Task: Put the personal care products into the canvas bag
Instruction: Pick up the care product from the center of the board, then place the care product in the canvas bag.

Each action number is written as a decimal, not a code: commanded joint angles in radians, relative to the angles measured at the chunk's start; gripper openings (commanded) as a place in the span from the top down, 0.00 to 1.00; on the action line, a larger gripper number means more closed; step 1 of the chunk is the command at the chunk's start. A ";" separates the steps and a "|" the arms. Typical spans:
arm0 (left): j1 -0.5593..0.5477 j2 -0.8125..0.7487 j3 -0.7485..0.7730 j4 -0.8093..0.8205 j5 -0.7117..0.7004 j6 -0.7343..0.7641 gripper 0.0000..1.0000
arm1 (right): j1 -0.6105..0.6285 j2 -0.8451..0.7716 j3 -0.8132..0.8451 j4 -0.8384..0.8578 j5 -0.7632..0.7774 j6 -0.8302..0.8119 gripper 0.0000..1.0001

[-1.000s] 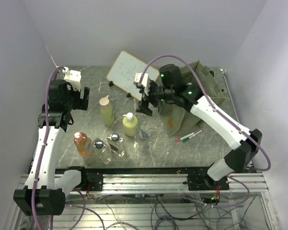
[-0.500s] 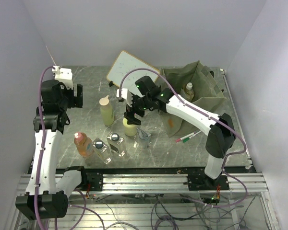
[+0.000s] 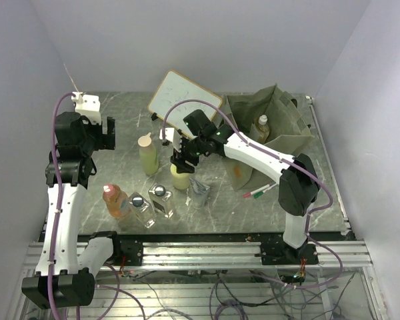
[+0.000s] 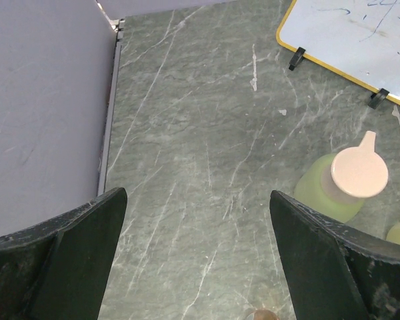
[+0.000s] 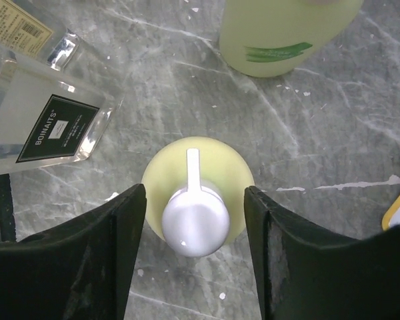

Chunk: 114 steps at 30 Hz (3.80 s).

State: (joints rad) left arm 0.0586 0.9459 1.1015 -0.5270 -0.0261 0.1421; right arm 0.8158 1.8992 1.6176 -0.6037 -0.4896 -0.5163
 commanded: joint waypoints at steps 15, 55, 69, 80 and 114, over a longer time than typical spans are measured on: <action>0.013 -0.018 -0.012 0.030 0.070 0.022 0.01 | 0.008 0.009 0.024 0.005 0.011 -0.007 0.90; 0.013 0.005 0.017 -0.014 0.301 0.025 0.01 | -0.029 -0.157 0.694 -0.324 0.274 -0.023 1.00; -0.035 0.019 0.002 -0.022 0.356 0.093 0.01 | -0.176 -0.252 0.852 -0.354 0.344 0.022 1.00; -0.109 0.031 -0.015 -0.006 0.314 0.102 0.01 | -0.406 -0.401 0.713 -0.305 0.328 0.047 1.00; -0.121 0.013 -0.041 0.008 0.336 0.112 0.01 | -0.584 -0.424 -0.011 0.124 -0.009 0.181 1.00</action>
State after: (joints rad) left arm -0.0551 0.9714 1.0664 -0.5495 0.2928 0.2436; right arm 0.2329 1.5013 1.6287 -0.7132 -0.4572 -0.3355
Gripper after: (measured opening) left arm 0.992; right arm 0.339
